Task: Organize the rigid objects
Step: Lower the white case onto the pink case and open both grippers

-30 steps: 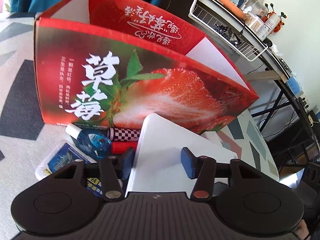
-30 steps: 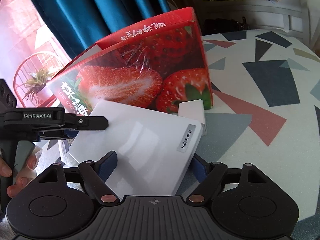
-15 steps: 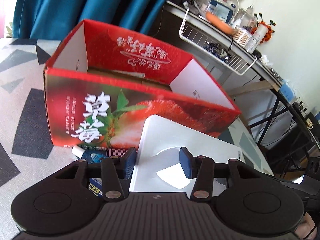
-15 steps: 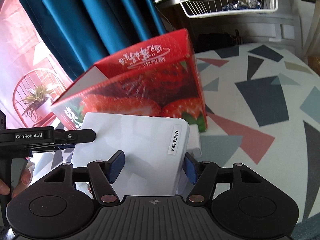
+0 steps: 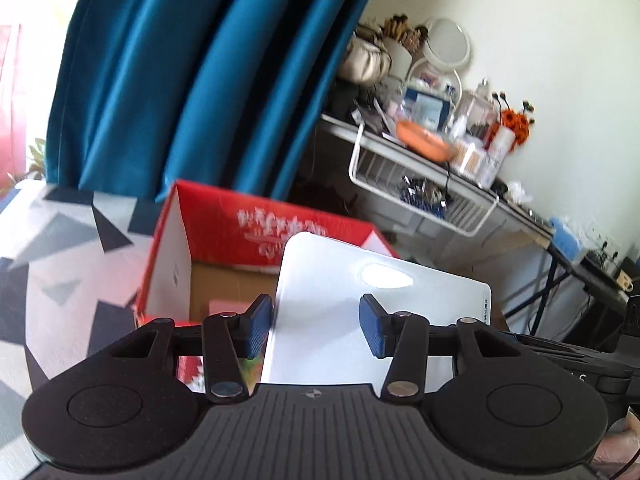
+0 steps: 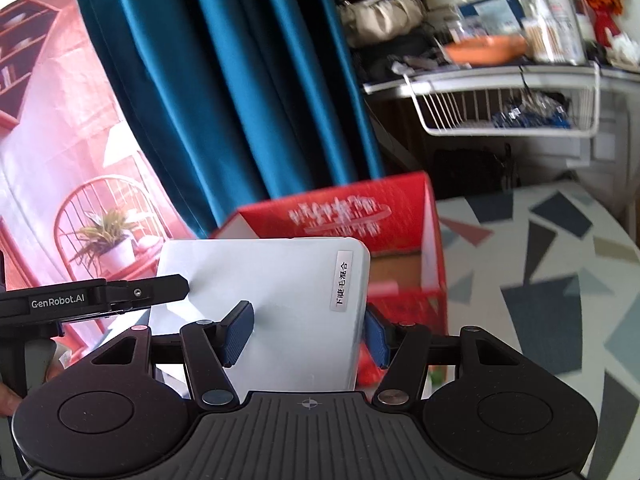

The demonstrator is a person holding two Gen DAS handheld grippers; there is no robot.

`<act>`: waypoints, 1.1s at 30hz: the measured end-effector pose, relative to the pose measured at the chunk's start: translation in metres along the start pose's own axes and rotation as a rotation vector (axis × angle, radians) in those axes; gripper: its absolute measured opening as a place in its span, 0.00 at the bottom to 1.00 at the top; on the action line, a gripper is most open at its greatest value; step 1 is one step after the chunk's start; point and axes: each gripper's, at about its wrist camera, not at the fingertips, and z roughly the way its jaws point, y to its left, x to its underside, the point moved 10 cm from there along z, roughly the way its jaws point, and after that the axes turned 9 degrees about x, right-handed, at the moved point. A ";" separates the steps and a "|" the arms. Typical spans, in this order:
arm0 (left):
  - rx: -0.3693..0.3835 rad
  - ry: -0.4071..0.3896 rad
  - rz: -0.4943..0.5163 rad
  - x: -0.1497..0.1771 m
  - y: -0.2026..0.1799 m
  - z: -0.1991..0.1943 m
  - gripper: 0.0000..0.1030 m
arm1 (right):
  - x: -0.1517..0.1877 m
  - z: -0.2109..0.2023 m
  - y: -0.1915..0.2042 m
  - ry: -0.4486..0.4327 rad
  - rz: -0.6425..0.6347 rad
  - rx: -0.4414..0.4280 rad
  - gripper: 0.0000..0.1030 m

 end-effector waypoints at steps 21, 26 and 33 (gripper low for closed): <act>-0.152 0.076 -0.039 -0.025 0.061 0.066 0.49 | -0.058 0.124 0.019 0.017 -0.234 0.032 0.53; -0.169 0.130 -0.051 -0.009 0.068 0.068 0.49 | -0.033 0.136 0.009 0.109 -0.169 0.025 0.53; -0.107 0.169 -0.019 -0.001 0.054 0.074 0.41 | -0.013 0.153 0.001 0.241 -0.100 0.049 0.29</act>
